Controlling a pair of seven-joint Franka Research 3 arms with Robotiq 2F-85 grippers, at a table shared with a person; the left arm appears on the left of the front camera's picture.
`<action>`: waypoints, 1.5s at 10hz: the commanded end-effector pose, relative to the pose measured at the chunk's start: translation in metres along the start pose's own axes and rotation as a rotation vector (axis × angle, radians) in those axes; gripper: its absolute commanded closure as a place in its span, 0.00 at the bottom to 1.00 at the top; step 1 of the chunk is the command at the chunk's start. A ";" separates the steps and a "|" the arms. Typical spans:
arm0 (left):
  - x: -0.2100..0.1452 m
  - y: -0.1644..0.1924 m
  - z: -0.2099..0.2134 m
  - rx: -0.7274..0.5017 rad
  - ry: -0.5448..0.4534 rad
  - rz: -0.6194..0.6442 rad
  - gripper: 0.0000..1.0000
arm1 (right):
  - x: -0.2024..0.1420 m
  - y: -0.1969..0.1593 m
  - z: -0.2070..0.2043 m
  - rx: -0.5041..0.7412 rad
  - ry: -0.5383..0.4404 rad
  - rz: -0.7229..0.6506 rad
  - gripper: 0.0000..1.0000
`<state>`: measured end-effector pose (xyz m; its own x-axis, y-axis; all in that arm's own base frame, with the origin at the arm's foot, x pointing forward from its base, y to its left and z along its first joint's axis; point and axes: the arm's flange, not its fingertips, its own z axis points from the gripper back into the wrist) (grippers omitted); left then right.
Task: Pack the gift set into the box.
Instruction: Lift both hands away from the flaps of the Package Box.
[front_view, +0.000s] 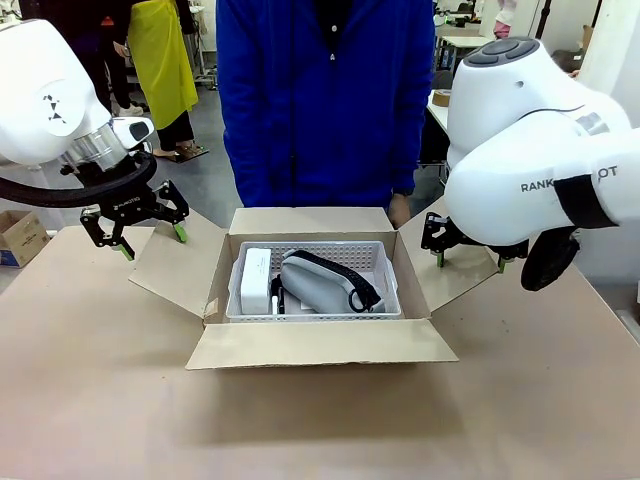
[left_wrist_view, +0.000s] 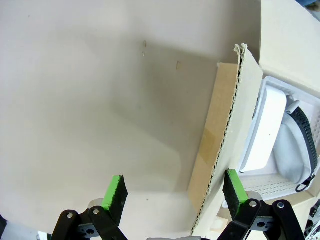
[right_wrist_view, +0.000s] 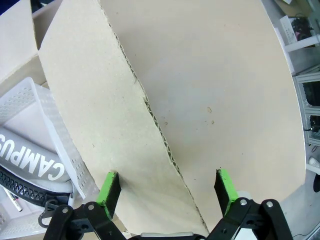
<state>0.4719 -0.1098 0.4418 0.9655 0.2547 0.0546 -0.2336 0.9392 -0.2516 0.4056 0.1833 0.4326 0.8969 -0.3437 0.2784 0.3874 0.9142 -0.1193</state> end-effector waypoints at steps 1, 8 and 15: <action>-0.001 0.000 0.002 0.016 -0.013 0.009 0.00 | 0.004 0.002 0.000 -0.012 -0.013 0.005 0.00; -0.029 0.057 0.149 -0.556 -0.181 -0.211 0.00 | 0.026 -0.098 0.100 0.367 -0.075 -0.037 0.00; -0.063 0.231 0.094 -1.176 -0.251 -0.006 0.00 | 0.007 -0.286 0.054 0.780 0.180 -0.312 0.00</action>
<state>0.3594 0.1214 0.4122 0.8949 0.4416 0.0640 0.0566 0.0298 -0.9980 0.2764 -0.1100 0.4930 0.7885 -0.6099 -0.0794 0.4933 0.5500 0.6739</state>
